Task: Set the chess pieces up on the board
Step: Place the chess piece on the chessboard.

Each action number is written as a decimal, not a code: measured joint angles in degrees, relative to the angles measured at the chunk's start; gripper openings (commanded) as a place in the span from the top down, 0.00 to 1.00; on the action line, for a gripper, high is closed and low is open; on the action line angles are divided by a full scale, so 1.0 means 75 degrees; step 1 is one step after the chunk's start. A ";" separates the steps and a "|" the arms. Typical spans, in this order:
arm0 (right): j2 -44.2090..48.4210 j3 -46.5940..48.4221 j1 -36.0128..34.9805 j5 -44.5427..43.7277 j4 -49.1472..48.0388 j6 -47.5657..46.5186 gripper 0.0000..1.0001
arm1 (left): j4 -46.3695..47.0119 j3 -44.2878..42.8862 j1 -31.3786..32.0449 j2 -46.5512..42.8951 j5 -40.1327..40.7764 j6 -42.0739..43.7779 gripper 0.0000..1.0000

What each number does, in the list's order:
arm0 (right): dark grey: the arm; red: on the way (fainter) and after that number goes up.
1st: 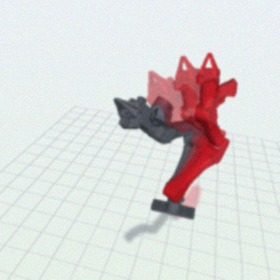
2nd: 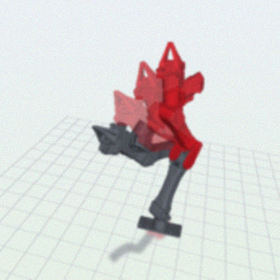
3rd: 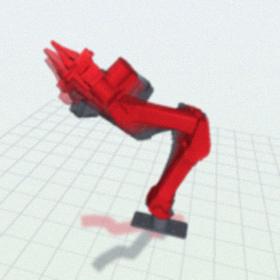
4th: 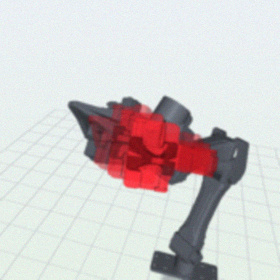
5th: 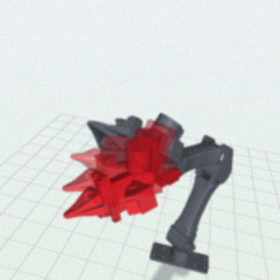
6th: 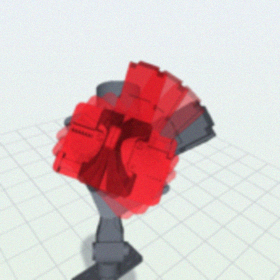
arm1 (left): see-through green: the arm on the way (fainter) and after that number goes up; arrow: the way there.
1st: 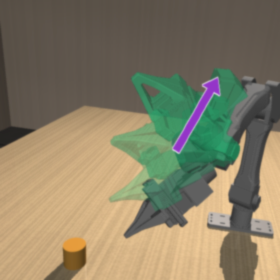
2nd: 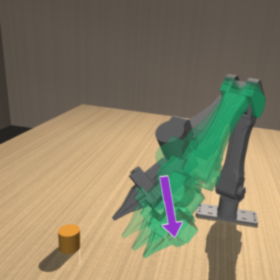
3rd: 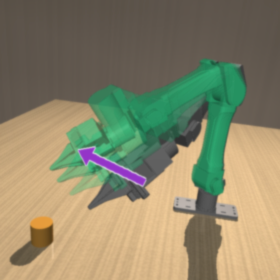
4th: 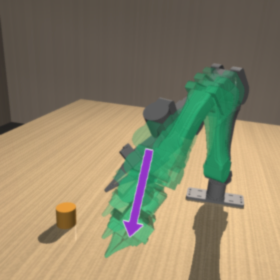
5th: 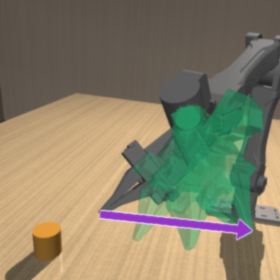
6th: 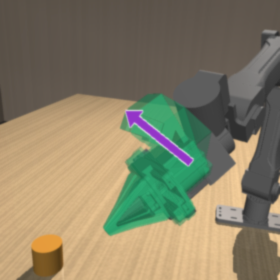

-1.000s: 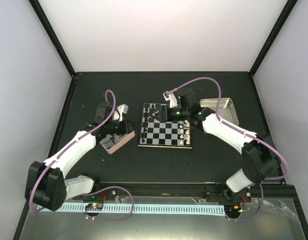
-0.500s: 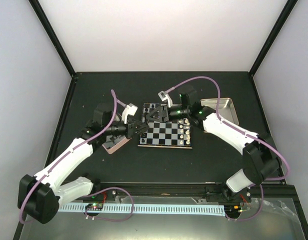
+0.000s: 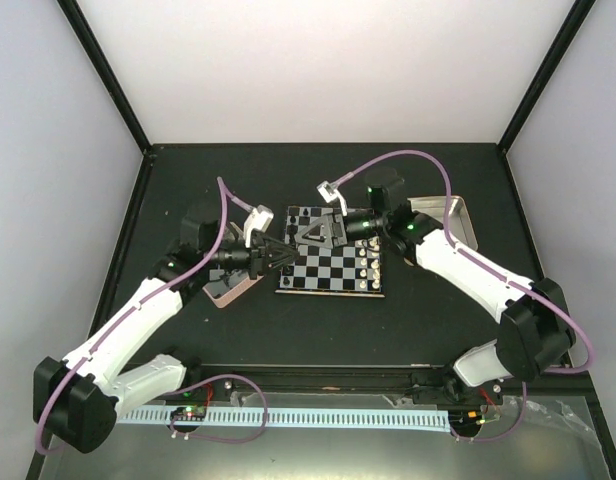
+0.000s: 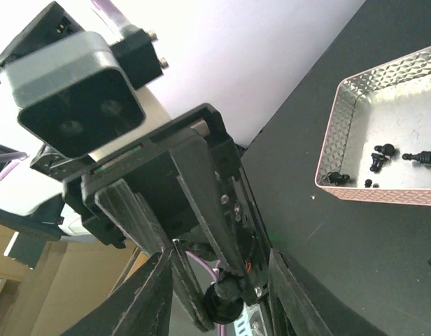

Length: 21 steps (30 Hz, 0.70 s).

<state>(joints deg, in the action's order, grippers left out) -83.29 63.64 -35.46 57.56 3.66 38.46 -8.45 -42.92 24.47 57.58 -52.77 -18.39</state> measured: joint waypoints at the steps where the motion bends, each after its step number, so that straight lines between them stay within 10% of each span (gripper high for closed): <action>1: 0.0000 0.0000 -0.0020 0.0032 0.0012 -0.0032 0.61 | 0.0003 -0.0047 0.0000 0.0000 -0.0029 0.0015 0.84; 21: -0.0050 0.0020 -0.0204 0.0149 0.0370 -0.0335 0.93 | -0.0157 -0.0248 -0.0003 0.0000 -0.0160 0.0181 0.72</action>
<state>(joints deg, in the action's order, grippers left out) -83.66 63.79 -36.99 58.67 6.44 35.94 -9.63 -44.77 24.45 57.58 -53.98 -17.04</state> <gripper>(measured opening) 0.095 0.183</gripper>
